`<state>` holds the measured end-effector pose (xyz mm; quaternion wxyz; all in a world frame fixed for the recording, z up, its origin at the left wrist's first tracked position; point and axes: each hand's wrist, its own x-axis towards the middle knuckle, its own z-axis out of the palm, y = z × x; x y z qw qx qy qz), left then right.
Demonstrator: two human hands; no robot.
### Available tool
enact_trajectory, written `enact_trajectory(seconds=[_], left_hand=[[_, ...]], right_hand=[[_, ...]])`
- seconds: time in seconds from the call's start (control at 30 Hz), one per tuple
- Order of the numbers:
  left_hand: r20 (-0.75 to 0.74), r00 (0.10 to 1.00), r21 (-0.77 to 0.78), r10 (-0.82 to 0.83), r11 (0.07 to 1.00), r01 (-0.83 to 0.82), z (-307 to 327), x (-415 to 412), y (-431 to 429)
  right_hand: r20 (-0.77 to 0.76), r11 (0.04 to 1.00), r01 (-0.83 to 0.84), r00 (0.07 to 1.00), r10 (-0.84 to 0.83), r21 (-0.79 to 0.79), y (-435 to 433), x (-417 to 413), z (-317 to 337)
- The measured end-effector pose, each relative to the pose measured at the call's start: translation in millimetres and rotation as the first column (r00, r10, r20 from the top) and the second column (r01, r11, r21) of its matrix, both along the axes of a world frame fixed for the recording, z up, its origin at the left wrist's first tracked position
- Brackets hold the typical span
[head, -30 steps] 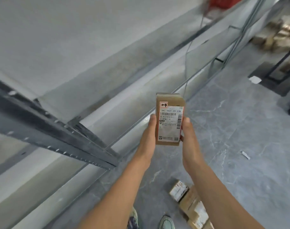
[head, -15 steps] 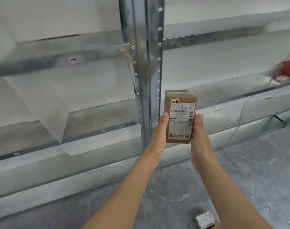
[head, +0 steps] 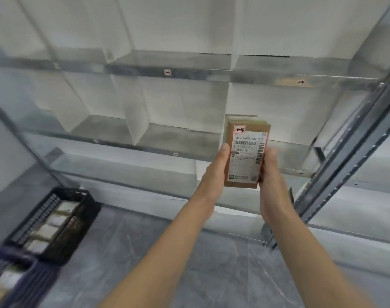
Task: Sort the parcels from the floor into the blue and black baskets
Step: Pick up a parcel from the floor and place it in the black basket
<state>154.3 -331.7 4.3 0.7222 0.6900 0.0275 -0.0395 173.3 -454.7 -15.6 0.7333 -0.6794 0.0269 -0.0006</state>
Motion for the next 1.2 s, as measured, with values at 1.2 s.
enact_trajectory(seconds=[1.2], left_hand=[[-0.362,0.357,0.007,0.861,0.385,-0.923,-132.5,-15.8,539.3]], right_hand=[[-0.329,0.360,-0.931,0.359,0.874,-0.062,627.9,90.8,-130.0]])
